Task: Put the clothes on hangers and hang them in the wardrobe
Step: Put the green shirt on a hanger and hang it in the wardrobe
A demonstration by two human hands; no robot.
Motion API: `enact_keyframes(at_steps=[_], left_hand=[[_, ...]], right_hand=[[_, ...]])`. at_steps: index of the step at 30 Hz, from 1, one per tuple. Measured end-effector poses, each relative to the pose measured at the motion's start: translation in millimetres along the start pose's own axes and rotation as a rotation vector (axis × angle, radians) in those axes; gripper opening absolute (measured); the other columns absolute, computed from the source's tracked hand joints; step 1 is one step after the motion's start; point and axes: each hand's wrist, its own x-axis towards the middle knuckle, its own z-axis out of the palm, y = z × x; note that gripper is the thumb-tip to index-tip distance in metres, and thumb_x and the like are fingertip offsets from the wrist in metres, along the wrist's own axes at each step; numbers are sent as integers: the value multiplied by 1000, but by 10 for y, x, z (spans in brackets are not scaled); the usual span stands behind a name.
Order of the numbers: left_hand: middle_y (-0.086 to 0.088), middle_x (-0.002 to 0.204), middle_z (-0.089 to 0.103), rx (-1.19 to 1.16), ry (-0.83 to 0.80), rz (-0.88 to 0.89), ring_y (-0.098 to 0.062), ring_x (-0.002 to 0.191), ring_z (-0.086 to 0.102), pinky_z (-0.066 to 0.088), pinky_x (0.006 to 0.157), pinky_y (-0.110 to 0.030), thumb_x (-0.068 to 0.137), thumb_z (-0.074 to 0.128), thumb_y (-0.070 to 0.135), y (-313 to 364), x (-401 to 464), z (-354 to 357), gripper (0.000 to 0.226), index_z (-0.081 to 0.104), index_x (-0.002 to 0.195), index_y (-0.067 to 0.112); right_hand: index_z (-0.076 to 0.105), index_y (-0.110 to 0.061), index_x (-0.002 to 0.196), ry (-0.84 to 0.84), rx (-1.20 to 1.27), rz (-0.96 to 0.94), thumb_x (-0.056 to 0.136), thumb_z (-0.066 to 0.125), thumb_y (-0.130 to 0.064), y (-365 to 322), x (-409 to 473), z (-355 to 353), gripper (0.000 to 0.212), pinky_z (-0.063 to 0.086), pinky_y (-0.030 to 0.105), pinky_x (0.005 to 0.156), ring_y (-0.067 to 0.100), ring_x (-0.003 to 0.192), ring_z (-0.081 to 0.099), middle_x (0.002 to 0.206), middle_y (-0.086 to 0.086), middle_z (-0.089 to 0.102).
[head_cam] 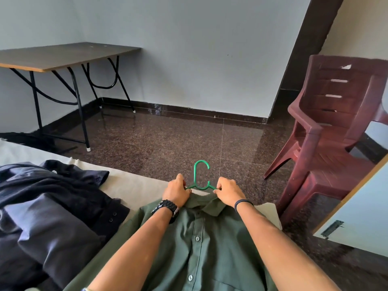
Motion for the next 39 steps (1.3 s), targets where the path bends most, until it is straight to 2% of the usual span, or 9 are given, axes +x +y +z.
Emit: enact_keyframes(at_steps=[4, 9, 14, 17, 20, 24, 28, 31, 39], left_hand=[[-12, 119, 63, -14, -41, 17, -30, 113, 55, 43, 86, -33, 85, 66, 23, 236, 44, -223, 34, 57, 114, 8], [-11, 101, 70, -52, -99, 37, -24, 96, 62, 43, 73, -26, 82, 73, 24, 569, 23, -655, 20, 70, 93, 7], [-4, 90, 59, -70, -69, 129, -17, 84, 52, 40, 70, -24, 82, 74, 26, 938, -92, -1176, 21, 55, 80, 15], [-3, 89, 59, -87, 13, 199, -18, 84, 53, 40, 70, -25, 81, 74, 29, 1157, -193, -1537, 23, 56, 85, 14], [-4, 87, 59, -171, 154, 274, -21, 85, 55, 39, 68, -25, 76, 79, 27, 1418, -332, -1974, 25, 59, 83, 13], [-4, 86, 60, -241, 291, 409, -18, 82, 54, 38, 69, -22, 76, 79, 18, 1850, -596, -2510, 23, 64, 91, 7], [-7, 92, 67, -151, 238, 531, -16, 82, 57, 40, 71, -22, 79, 76, 17, 2254, -844, -2927, 21, 70, 98, 10], [-8, 93, 69, -55, 237, 570, -23, 91, 61, 45, 79, -29, 77, 78, 21, 2515, -1015, -3186, 18, 72, 89, 10], [-12, 98, 66, -257, 494, 618, -24, 91, 59, 40, 72, -25, 75, 79, 17, 3168, -1481, -3763, 20, 65, 87, 8]], right_hand=[[52, -17, 107, -15, 161, 17, 84, 70, -27, 60, 6, -295, 31, 43, 32, 73, 25, 91, 57, 105, 8, 55], [72, -12, 92, -47, 235, -50, 81, 74, -27, -27, -55, -845, 18, 42, 27, 71, 16, 91, 60, 90, 1, 66], [73, -10, 90, -94, 377, -110, 83, 73, -29, -148, -255, -1449, 21, 43, 23, 74, 11, 88, 59, 91, 1, 68], [67, -7, 96, -129, 646, -135, 91, 63, -25, -246, -447, -1869, 19, 41, 25, 90, 11, 97, 58, 100, 2, 66], [63, -11, 95, -199, 940, -131, 98, 51, -21, -348, -733, -2408, 16, 46, 21, 74, 11, 74, 61, 84, 2, 64], [64, -12, 100, -290, 964, -187, 99, 46, -29, -403, -1107, -3051, 25, 51, 31, 80, 19, 76, 62, 91, 10, 65], [66, -5, 109, -47, 626, -301, 90, 62, -8, -503, -1475, -3481, 19, 53, 28, 78, 19, 86, 64, 103, 12, 69], [71, -5, 96, 325, 496, -348, 77, 78, -12, -586, -1690, -3675, 22, 51, 36, 83, 26, 88, 67, 96, 15, 72], [64, -13, 78, 1011, 507, -539, 79, 76, -18, -922, -2368, -4193, 14, 39, 5, 57, -1, 63, 55, 71, -12, 60]])
